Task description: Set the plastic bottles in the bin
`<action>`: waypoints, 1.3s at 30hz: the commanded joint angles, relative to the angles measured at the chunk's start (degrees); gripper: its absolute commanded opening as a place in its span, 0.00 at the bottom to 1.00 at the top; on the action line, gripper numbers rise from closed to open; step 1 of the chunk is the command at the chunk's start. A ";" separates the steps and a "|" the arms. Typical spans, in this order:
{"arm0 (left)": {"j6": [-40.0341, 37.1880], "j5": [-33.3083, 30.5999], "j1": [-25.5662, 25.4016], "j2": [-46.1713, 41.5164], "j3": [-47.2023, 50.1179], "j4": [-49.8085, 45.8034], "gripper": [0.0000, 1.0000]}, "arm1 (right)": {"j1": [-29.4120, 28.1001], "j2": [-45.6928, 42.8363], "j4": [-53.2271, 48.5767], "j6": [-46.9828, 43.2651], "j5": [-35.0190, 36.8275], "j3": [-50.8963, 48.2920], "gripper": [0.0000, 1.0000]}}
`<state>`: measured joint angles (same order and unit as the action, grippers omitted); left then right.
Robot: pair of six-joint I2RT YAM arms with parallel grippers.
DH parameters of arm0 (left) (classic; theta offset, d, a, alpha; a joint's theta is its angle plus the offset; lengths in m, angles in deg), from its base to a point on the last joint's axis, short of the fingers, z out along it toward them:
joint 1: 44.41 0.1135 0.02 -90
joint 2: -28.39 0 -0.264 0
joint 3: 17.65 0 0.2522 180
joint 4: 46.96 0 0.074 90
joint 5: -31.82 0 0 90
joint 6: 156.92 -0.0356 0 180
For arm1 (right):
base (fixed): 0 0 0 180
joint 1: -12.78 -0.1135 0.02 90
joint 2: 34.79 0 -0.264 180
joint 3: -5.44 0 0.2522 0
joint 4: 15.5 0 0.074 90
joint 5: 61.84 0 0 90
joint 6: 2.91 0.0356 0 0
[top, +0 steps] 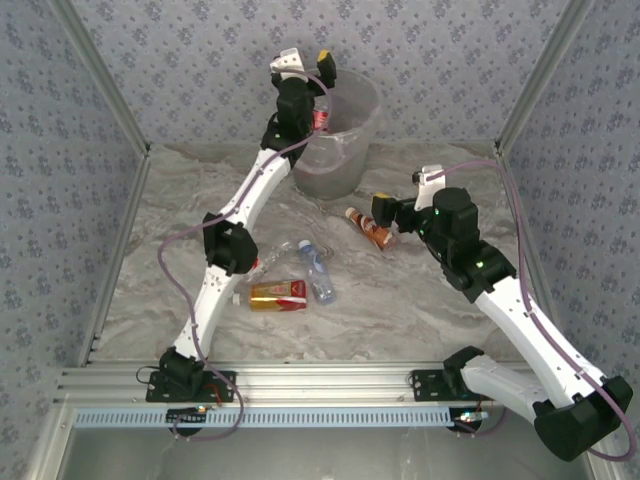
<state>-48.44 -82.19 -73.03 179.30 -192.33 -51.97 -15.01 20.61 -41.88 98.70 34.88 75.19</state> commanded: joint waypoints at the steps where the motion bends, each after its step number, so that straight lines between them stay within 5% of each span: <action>1: 0.43 -0.12 -0.20 -0.99 -2.81 -1.93 0.95 | -0.20 -0.11 -1.19 0.40 0.68 -0.45 1.00; 10: 17.09 5.24 3.19 -7.25 3.84 -12.09 0.99 | -0.22 -0.42 -2.31 0.42 2.30 -1.01 1.00; 17: 19.94 12.85 4.93 -11.98 8.88 -11.88 0.99 | -0.05 0.40 -2.08 0.42 3.24 -2.26 1.00; 33: 22.33 14.92 6.25 -19.46 12.91 -26.53 0.99 | 2.00 11.13 -2.33 -1.93 -5.41 -3.69 1.00; 39: 20.56 15.91 6.38 -23.71 20.10 -22.26 0.99 | 3.26 15.12 -2.62 -5.64 -7.71 -3.77 1.00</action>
<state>-26.80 -67.52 -66.65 160.11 -174.34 -75.81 -12.37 34.48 -44.24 96.04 29.43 71.56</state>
